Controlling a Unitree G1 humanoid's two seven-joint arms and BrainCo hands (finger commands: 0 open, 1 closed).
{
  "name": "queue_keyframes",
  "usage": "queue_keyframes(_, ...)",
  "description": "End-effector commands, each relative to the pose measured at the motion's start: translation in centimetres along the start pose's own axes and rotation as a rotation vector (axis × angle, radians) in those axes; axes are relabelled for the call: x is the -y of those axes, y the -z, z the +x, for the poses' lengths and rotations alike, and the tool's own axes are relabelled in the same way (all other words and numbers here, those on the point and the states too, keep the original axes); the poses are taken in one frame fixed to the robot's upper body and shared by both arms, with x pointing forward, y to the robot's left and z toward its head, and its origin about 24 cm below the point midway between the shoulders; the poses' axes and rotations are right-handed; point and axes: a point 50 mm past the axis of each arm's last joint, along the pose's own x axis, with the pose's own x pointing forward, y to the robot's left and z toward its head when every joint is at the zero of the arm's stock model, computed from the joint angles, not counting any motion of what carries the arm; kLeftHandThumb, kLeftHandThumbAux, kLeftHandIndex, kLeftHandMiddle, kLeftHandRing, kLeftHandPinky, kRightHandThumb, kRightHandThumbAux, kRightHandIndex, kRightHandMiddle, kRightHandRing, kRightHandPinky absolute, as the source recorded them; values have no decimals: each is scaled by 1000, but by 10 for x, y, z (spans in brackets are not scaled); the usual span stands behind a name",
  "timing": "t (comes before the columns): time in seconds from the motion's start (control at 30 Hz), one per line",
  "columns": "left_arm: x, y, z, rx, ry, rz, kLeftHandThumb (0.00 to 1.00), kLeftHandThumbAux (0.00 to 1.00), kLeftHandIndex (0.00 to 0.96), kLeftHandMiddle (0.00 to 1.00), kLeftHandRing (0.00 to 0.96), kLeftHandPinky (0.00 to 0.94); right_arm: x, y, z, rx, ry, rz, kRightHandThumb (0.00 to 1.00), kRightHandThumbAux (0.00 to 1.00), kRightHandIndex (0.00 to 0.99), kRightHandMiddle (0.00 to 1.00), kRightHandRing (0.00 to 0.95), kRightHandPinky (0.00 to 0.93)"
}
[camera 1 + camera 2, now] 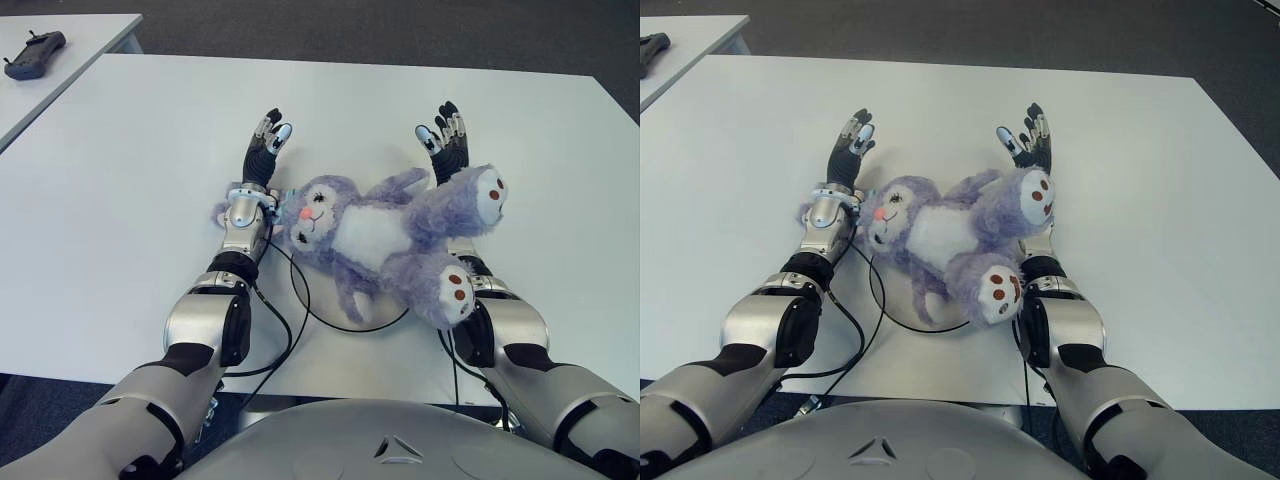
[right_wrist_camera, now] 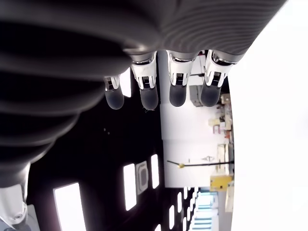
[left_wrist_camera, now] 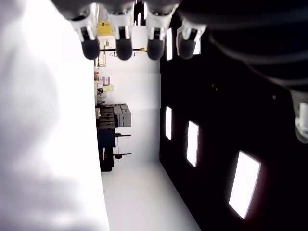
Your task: Put the doll into the plate.
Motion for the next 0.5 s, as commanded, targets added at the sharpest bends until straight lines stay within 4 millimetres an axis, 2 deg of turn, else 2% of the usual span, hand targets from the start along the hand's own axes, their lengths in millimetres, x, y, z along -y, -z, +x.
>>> queue_keyframes(0.03,-8,117,-118,-548,-128,-61,0,356,0,26,0,0,46,115,-148,-595,129,-74,0,618,34,36,21,17)
queue_keyframes(0.5,-8,118,-118,-551,-128,-51,0,356,0,22,0,0,45,115,-147,-604,141,-64,0,622,37,36,18,6)
